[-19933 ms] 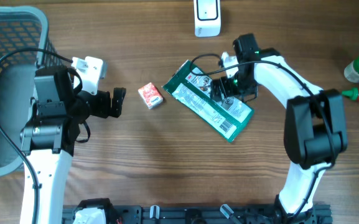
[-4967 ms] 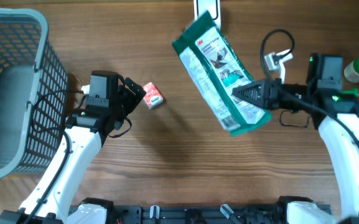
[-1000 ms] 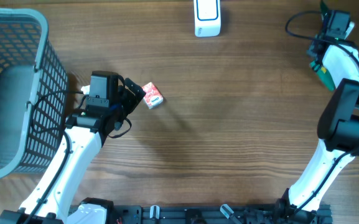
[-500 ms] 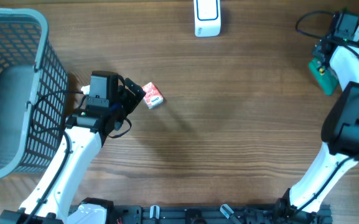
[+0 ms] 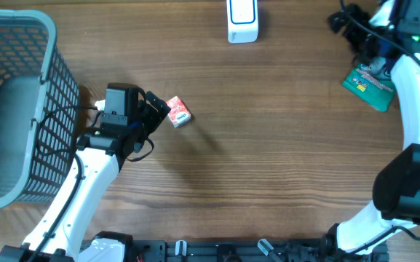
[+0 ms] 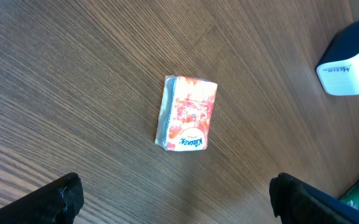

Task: Scan the item barcode
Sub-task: 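Reach the right gripper to the red-and-white tissue pack and grasp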

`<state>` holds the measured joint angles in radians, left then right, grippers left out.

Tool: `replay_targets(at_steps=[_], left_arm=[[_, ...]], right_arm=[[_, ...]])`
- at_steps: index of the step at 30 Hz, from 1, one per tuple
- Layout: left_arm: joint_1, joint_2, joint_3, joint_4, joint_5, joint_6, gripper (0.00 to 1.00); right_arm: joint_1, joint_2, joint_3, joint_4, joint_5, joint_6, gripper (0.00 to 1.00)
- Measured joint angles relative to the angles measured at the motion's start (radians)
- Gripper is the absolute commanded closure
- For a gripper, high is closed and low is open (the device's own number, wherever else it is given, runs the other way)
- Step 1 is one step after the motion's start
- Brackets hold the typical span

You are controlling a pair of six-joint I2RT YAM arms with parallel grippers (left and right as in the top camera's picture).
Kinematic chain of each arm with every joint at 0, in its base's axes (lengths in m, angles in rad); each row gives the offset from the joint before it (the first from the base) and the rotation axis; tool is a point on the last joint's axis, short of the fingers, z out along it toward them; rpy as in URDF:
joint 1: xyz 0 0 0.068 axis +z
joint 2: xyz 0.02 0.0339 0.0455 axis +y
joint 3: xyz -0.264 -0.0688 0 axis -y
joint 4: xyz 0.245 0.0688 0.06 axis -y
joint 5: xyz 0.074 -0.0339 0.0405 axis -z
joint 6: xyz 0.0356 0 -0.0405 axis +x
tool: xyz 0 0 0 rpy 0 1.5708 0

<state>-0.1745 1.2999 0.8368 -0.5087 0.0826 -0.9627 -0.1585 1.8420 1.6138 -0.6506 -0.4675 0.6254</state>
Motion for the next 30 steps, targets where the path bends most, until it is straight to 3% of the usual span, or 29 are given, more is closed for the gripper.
replay_targets(at_steps=[4, 6, 8, 14, 17, 19, 20, 22, 24, 27, 30], left_arm=[[0.0, 0.0, 0.0, 0.0, 0.0, 0.0, 0.0], [0.0, 0.0, 0.0, 0.0, 0.0, 0.0, 0.0], [0.0, 0.0, 0.0, 0.0, 0.0, 0.0, 0.0], [0.0, 0.0, 0.0, 0.0, 0.0, 0.0, 0.0], [0.0, 0.0, 0.0, 0.0, 0.0, 0.0, 0.0], [0.0, 0.0, 0.0, 0.0, 0.0, 0.0, 0.0], [0.0, 0.0, 0.0, 0.0, 0.0, 0.0, 0.0], [0.0, 0.0, 0.0, 0.0, 0.0, 0.0, 0.0], [0.0, 0.0, 0.0, 0.0, 0.0, 0.0, 0.0], [0.0, 0.0, 0.0, 0.0, 0.0, 0.0, 0.0], [0.0, 0.0, 0.0, 0.0, 0.0, 0.0, 0.0]], right_arm=[[0.077, 0.0, -0.002, -0.116, -0.09, 0.136, 0.16], [0.133, 0.0, -0.005, -0.153, -0.11, 0.187, 0.17], [0.202, 0.0, -0.016, -0.157, -0.12, 0.235, 0.27], [0.439, 0.0, -0.152, -0.077, -0.102, 0.464, 0.26], [0.533, 0.002, -0.255, 0.034, -0.091, 0.624, 0.0], [0.576, 0.004, -0.321, 0.158, -0.085, 0.707, 0.0], [0.59, 0.006, -0.343, 0.206, -0.081, 0.734, 0.01], [0.634, 0.006, -0.404, 0.369, -0.076, 0.789, 0.19], [0.665, 0.006, -0.427, 0.444, -0.072, 0.832, 0.29], [0.697, 0.006, -0.434, 0.459, -0.057, 0.917, 0.38], [0.711, 0.009, -0.434, 0.467, -0.043, 1.015, 0.4]])
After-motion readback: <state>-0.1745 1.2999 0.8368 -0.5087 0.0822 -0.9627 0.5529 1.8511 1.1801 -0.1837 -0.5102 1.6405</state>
